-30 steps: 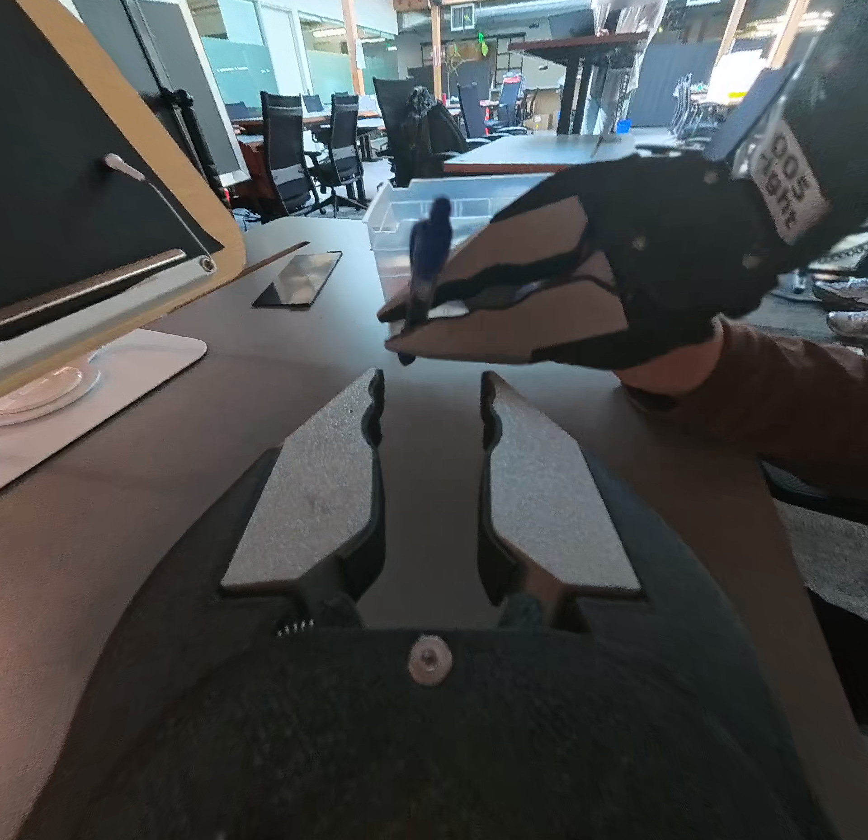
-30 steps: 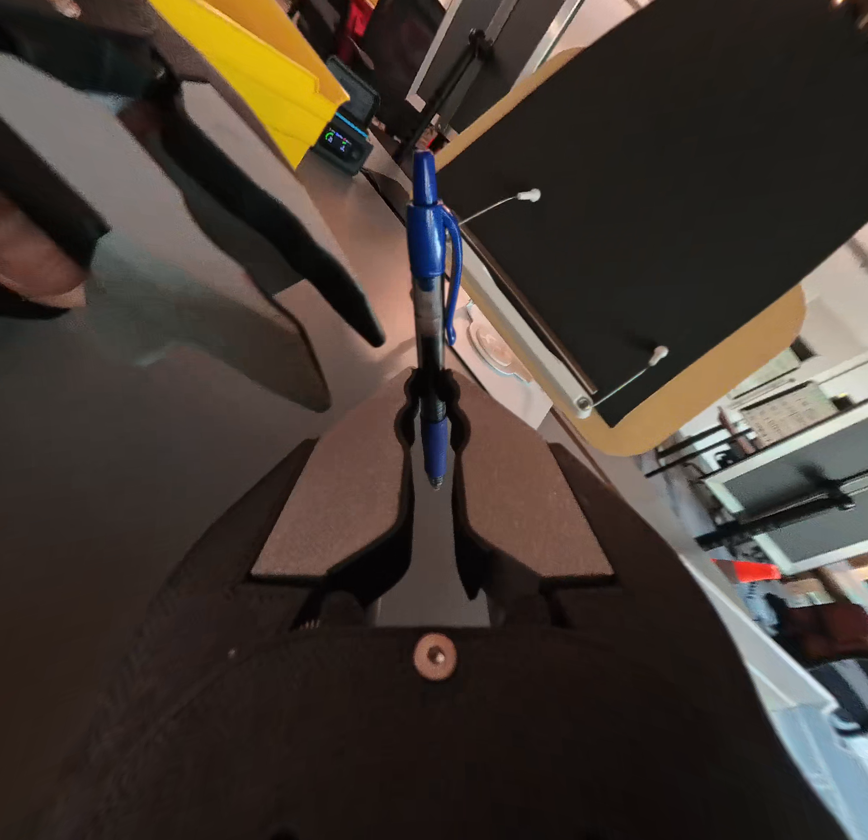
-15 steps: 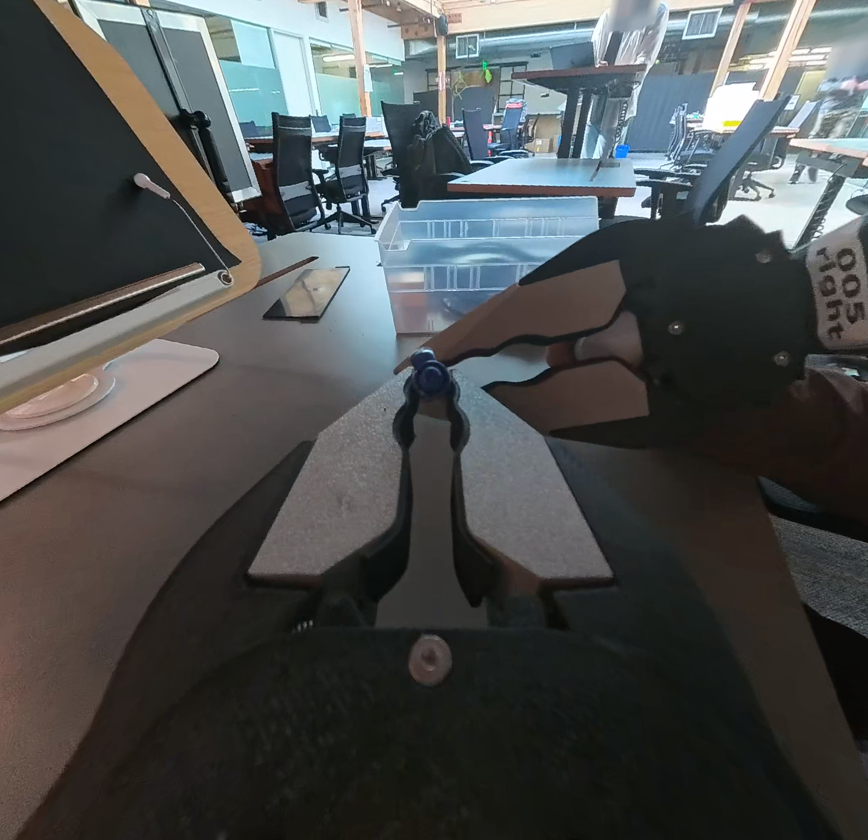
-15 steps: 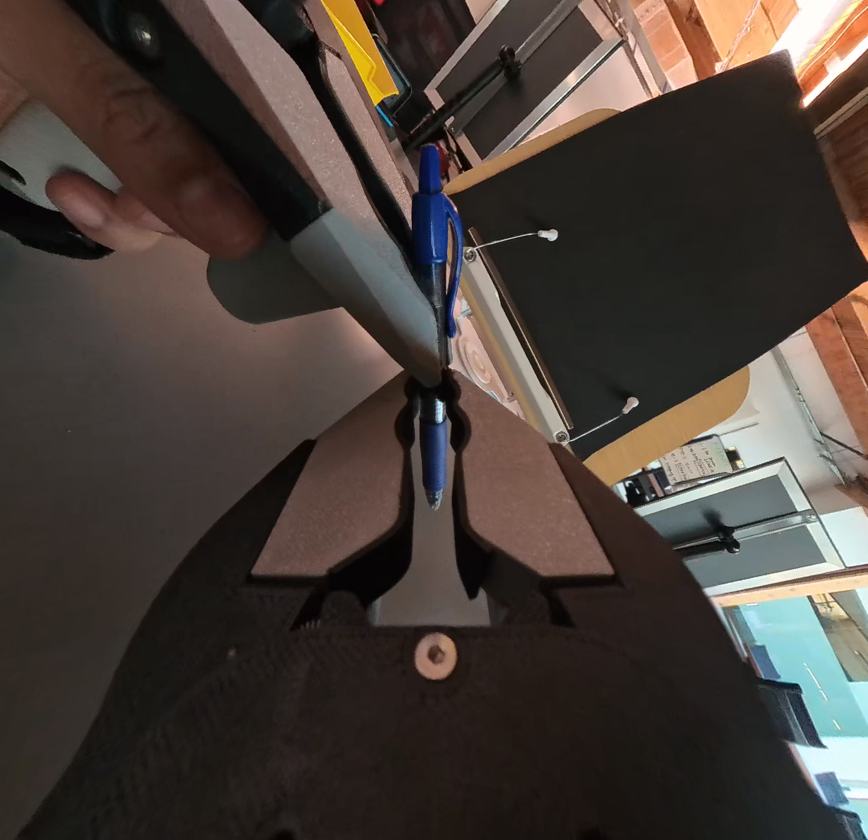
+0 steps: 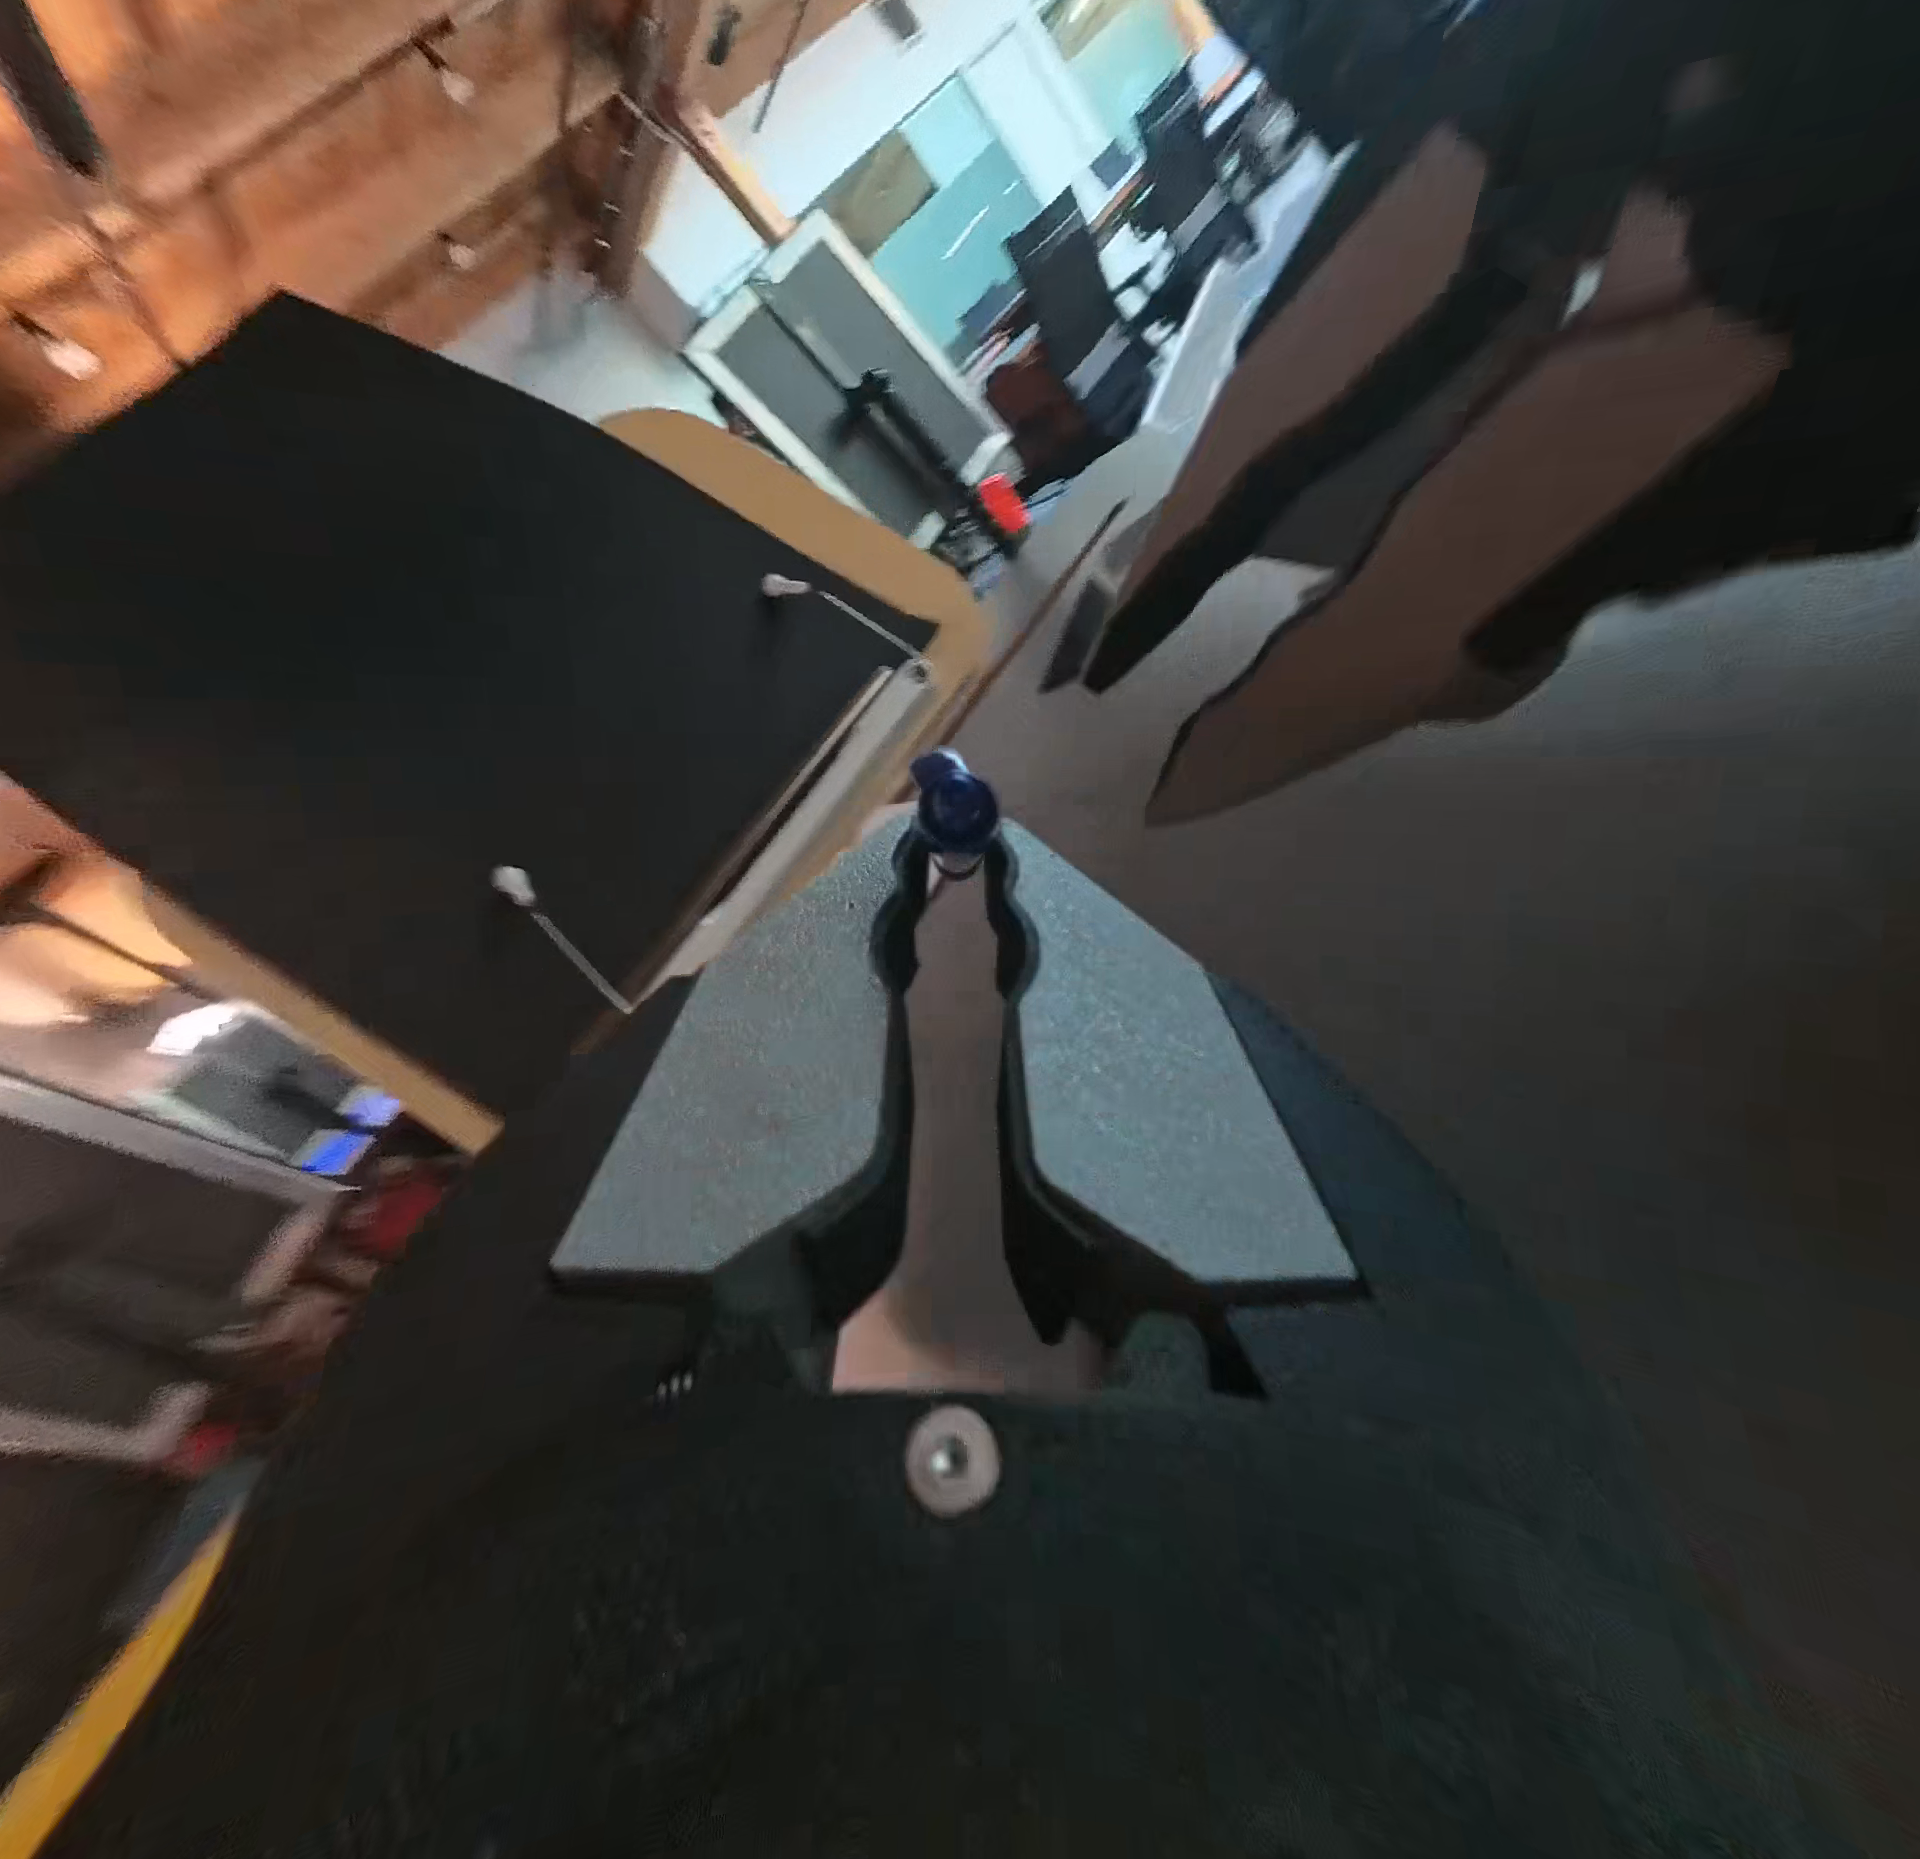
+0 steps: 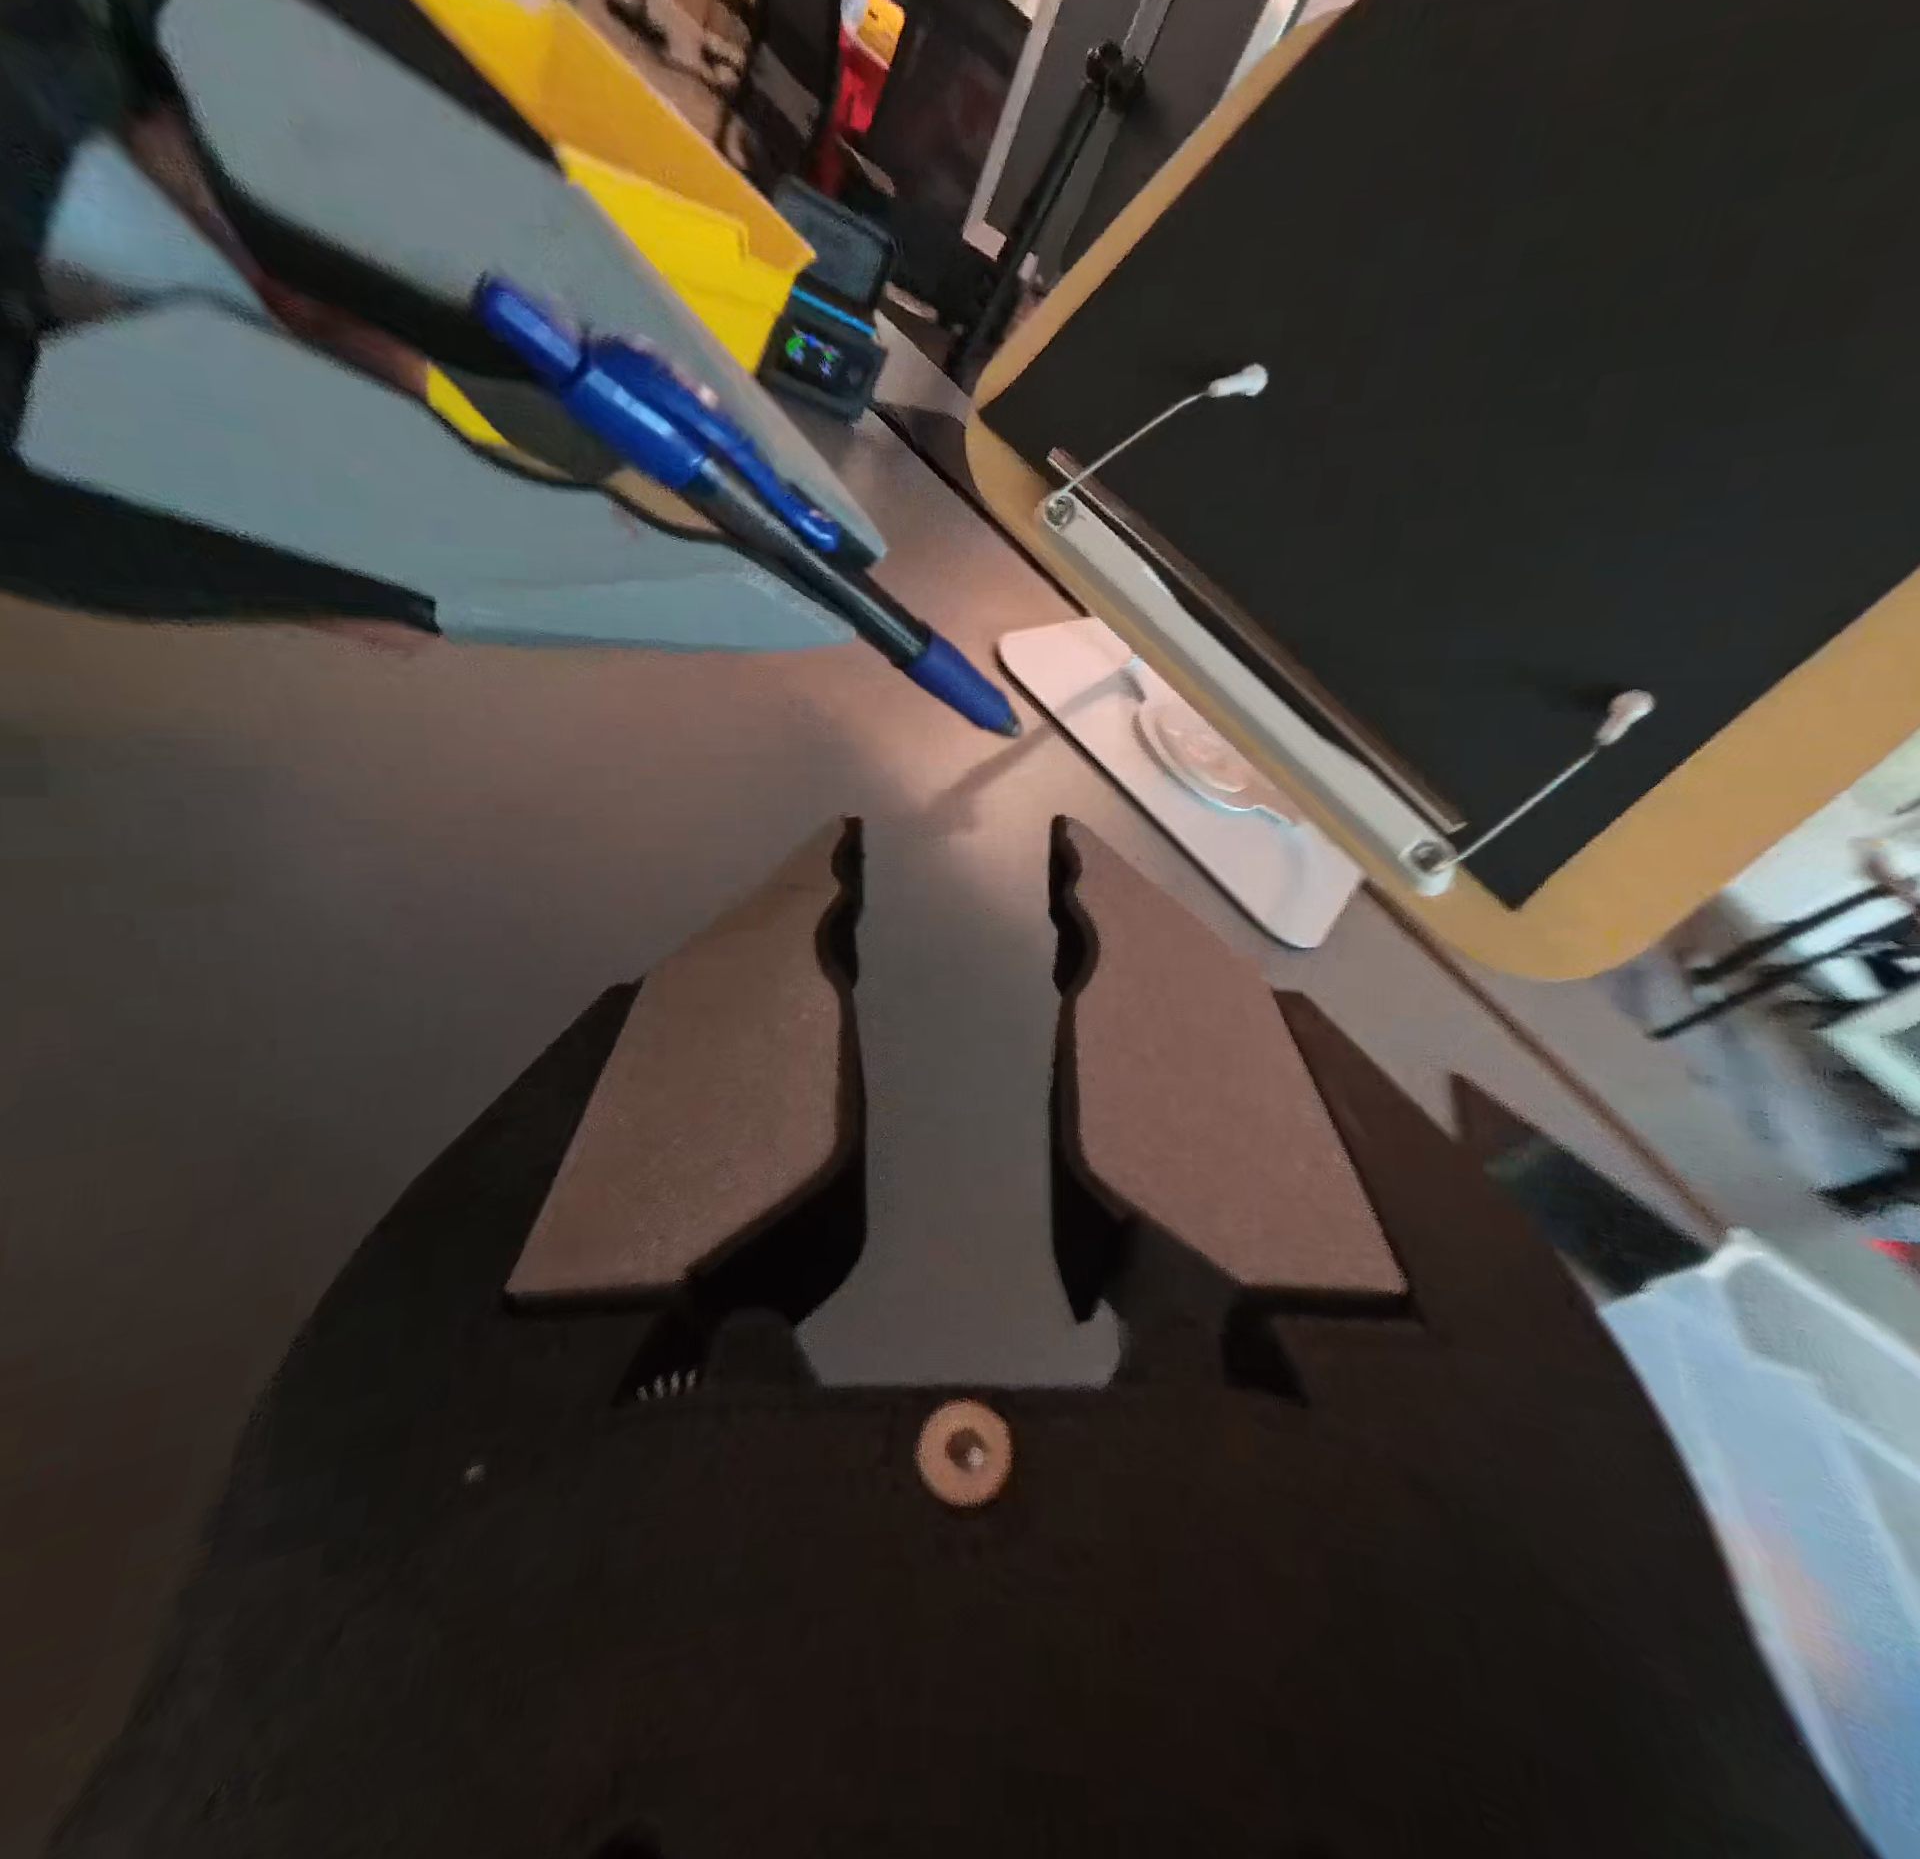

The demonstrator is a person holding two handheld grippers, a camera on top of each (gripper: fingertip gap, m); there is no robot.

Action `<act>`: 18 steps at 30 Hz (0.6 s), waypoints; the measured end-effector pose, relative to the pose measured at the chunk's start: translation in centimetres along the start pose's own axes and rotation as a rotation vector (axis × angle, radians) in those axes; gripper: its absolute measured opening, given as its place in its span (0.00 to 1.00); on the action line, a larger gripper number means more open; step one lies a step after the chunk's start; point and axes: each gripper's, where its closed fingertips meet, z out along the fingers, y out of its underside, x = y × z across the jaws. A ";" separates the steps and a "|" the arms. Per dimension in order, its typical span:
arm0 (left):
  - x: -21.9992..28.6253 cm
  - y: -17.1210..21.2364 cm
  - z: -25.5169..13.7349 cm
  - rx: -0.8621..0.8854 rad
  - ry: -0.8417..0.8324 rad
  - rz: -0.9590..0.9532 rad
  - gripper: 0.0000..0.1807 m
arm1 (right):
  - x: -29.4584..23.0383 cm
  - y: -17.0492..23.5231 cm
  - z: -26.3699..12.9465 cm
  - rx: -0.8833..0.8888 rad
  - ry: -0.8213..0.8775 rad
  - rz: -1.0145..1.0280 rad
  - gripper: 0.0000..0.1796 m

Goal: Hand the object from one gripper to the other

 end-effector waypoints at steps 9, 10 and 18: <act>-0.2 -2.6 -1.1 0.134 -0.141 0.367 0.03 | 0.0 -2.9 -2.1 0.252 -0.400 0.608 0.24; -0.3 -3.1 -1.4 0.158 -0.158 0.399 0.04 | 0.0 -3.5 -2.5 0.292 -0.474 0.697 0.22; 2.2 -6.4 -2.8 0.304 -0.212 0.685 0.04 | 0.3 -5.5 -4.4 0.443 -0.848 1.123 0.29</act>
